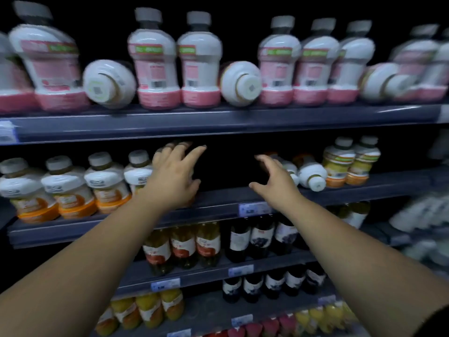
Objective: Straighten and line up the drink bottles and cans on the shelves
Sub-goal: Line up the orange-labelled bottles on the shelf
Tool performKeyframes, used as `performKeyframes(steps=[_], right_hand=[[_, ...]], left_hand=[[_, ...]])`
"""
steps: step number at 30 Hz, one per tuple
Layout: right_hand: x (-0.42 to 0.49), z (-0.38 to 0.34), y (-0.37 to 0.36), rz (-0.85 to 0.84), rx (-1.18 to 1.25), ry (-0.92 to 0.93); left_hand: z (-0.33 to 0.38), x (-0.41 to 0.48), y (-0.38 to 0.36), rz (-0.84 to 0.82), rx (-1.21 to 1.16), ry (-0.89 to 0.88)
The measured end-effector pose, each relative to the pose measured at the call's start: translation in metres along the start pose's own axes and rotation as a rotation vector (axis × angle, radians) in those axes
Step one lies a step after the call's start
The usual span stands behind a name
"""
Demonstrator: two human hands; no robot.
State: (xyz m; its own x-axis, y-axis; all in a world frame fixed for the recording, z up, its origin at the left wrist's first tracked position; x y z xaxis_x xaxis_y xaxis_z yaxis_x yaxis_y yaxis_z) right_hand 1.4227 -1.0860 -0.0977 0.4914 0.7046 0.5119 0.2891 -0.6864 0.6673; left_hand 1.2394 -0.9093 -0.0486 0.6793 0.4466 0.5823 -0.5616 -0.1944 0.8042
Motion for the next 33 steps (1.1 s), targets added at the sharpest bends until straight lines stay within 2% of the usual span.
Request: performKeyframes(steps=[3,7,11,15,19,24,27,30,33], right_hand=[[-0.017,0.032,0.034,0.103,-0.255,-0.044],[-0.022,0.063,0.040,-0.035,-0.228,-0.212],[-0.014,0.067,0.034,-0.028,-0.264,-0.160],[-0.009,0.055,0.024,0.059,-0.332,-0.062],[0.003,0.023,0.010,0.140,-0.196,0.031],[0.033,-0.036,-0.013,0.155,0.147,0.081],[0.049,-0.062,-0.030,0.184,0.218,0.119],[0.062,-0.072,-0.055,0.022,0.196,0.117],[0.062,-0.064,-0.074,-0.090,0.383,0.030]], left_hand=[[0.041,0.000,-0.021,-0.053,-0.022,-0.088],[0.082,-0.001,-0.048,-0.111,-0.054,-0.108],[0.088,0.001,-0.055,-0.120,-0.075,-0.059],[0.059,0.003,-0.038,-0.069,-0.007,-0.022],[0.015,0.004,-0.014,0.010,0.090,0.081],[-0.030,0.002,-0.005,-0.101,0.169,0.249],[-0.046,0.001,-0.004,-0.156,0.201,0.276],[-0.051,-0.003,-0.005,-0.204,0.217,0.255],[-0.051,-0.007,-0.006,-0.203,0.197,0.240]])
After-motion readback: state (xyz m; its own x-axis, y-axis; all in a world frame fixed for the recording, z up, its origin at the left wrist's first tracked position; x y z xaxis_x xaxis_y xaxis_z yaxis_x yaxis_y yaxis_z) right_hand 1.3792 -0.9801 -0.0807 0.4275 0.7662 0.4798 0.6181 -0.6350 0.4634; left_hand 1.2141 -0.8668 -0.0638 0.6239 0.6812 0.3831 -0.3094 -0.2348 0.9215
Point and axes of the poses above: each hand's wrist, its own x-axis towards the middle knuckle, its own y-axis out of the back of the hand, z = x × y, the point moved 5 cm from there along x, towards the middle knuckle, and after that the axes turned 15 degrees about y, right-handed, at the moved point
